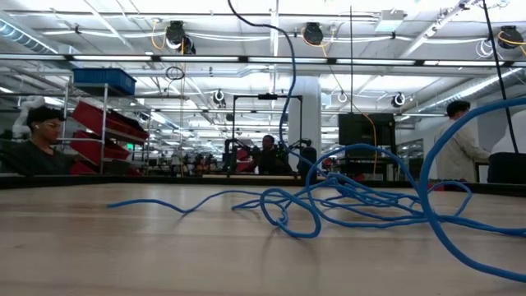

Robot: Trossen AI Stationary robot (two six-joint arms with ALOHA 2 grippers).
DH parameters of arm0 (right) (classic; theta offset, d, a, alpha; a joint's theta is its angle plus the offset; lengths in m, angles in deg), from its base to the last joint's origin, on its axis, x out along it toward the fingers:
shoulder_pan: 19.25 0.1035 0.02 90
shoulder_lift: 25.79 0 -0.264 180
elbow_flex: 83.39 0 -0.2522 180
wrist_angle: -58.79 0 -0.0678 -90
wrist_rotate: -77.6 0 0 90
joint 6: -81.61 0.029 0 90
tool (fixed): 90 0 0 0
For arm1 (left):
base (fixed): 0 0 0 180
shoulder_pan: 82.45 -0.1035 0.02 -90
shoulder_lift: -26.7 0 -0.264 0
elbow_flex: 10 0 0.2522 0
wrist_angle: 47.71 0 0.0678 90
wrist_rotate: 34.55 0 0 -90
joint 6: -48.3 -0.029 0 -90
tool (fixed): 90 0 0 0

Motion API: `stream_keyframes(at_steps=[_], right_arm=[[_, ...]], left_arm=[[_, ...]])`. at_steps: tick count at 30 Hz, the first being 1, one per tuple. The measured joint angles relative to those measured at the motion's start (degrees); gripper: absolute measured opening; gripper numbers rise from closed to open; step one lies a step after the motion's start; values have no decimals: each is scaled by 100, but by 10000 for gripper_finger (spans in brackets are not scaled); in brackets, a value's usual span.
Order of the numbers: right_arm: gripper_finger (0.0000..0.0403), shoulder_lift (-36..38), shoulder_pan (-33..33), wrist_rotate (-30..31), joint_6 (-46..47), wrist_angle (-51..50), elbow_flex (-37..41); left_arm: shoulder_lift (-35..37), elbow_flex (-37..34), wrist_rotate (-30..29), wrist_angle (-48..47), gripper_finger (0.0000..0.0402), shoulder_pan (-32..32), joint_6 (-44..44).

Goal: Coil cords
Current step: Coil the blue wire onto the black spool

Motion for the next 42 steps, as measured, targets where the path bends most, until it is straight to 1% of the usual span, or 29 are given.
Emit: stream_keyframes(at_steps=[3, 6, 10, 13, 17, 20, 25, 30, 37, 39, 42], right_arm=[[0, 9, 8, 2, -63, 163, 0], [0, 9, 45, 1, -331, 487, 0], [0, 11, 99, 11, -644, 912, -2], [0, 13, 149, 31, -775, 1047, 0], [0, 41, 198, 31, -899, 1225, -1], [0, 118, 237, 32, -907, 1253, -1], [0, 192, 329, 56, -918, 1273, 0], [0, 238, 426, 86, -1015, 1365, 0], [0, 407, 591, 643, -1613, 1704, -1], [0, 473, 641, 658, -1691, 1755, 0], [0, 592, 713, 660, -1703, 1767, 0]], left_arm=[[1, 0, 84, -49, 2, -13, 0], [1, 0, 382, -170, 7, -8, 6], [0, 0, 439, -155, 36, -4, 48], [2, 0, 439, -151, 59, -10, 63], [0, 0, 442, -133, 76, -14, 206], [0, 0, 533, -133, 82, -13, 212], [0, 0, 971, -135, 92, -14, 279], [0, 0, 1044, -140, 105, -13, 386], [0, 0, 1068, -135, 109, -78, 525], [0, 0, 1214, -145, 109, -139, 698], [0, 0, 1629, -149, 109, -270, 1074]])
